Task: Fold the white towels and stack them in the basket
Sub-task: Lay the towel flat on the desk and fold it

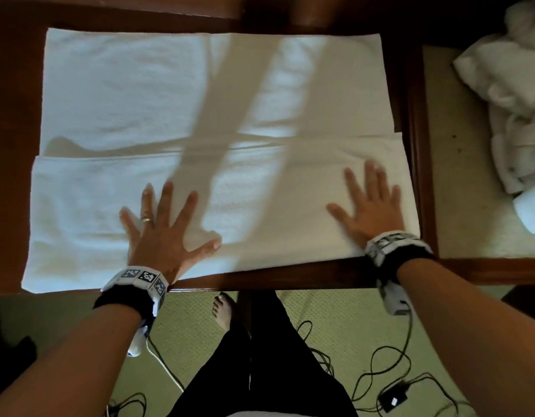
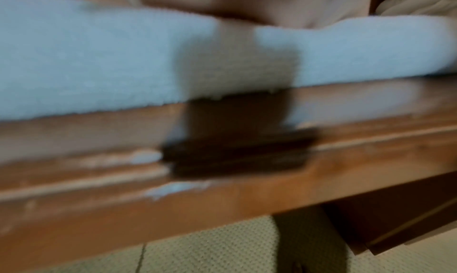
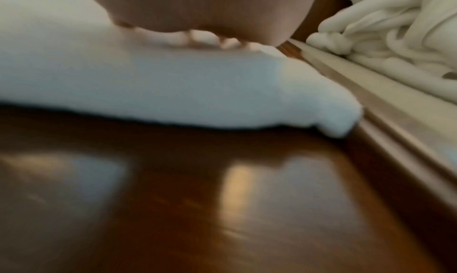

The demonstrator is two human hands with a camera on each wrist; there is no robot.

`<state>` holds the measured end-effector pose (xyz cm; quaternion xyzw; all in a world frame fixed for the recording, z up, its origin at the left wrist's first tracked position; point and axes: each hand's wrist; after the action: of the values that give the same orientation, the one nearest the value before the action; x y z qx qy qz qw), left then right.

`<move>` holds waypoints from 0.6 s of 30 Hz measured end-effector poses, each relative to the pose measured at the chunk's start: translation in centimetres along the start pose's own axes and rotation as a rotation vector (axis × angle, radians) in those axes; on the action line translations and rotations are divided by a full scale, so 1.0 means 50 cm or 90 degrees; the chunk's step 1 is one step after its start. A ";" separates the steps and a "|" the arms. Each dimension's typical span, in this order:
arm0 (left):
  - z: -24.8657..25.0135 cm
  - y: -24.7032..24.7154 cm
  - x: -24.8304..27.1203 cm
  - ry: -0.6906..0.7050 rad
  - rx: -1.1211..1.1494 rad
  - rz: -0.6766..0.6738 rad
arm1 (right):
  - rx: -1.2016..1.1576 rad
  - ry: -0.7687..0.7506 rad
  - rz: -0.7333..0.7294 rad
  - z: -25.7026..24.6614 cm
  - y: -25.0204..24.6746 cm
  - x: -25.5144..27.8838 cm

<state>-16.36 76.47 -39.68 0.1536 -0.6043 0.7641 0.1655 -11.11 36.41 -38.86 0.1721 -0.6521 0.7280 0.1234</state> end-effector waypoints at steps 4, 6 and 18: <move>0.011 -0.009 0.005 0.001 0.026 0.002 | 0.012 0.024 0.040 0.006 -0.030 -0.010; 0.007 -0.022 0.009 0.050 0.003 -0.001 | 0.003 -0.043 0.087 -0.060 -0.039 -0.003; -0.151 -0.072 0.081 -0.033 -0.024 -0.071 | 0.011 -0.059 -0.138 -0.171 -0.040 0.078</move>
<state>-18.71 84.89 -36.47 0.2035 -0.6130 0.7382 0.1947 -14.61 44.96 -36.21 0.2762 -0.6281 0.7074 0.1698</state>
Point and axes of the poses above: each hand's wrist, its own x-axis away from the middle knuckle, its own y-axis out of the palm, z = x × y, and after that the axes turned 9 degrees about x, right-handed
